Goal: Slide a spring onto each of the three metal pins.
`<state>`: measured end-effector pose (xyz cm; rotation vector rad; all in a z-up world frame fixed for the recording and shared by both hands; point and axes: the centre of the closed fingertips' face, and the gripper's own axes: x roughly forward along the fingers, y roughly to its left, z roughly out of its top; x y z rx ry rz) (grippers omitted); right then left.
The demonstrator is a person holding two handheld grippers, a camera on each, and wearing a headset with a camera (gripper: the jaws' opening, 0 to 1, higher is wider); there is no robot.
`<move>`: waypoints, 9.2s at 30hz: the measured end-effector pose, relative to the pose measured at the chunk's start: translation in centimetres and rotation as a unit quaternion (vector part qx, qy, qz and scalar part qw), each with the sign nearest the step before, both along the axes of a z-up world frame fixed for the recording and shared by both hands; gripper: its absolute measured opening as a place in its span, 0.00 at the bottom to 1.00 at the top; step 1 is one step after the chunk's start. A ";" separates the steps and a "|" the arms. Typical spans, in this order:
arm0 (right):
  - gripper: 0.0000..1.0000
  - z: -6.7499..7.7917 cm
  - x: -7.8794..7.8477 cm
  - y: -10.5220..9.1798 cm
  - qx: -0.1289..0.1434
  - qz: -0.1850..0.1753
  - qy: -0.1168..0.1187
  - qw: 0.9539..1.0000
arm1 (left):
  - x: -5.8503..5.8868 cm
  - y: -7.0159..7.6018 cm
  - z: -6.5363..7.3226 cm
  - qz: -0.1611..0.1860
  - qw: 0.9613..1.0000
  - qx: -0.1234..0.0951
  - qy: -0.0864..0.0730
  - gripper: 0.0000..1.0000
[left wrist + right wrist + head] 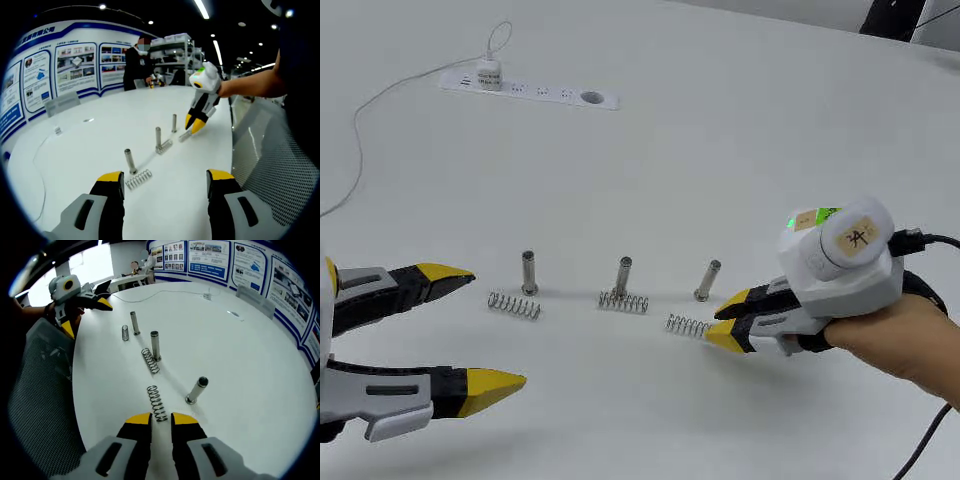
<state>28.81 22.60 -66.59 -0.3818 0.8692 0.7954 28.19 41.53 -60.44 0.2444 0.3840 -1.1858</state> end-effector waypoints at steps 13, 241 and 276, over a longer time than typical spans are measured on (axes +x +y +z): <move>0.15 -0.9 -0.2 0.3 -0.013 0.031 0.014 0.999 | -0.4 0.1 -0.4 -0.001 1.000 0.002 0.007 0.66; 0.12 9.0 4.2 -0.8 0.061 -0.026 -0.107 0.992 | 2.0 0.0 1.6 -0.002 1.000 -0.027 -0.001 0.59; 0.12 3.6 4.9 -0.8 0.046 -0.041 -0.076 0.995 | 1.7 -0.2 1.0 -0.008 1.000 -0.019 0.005 0.58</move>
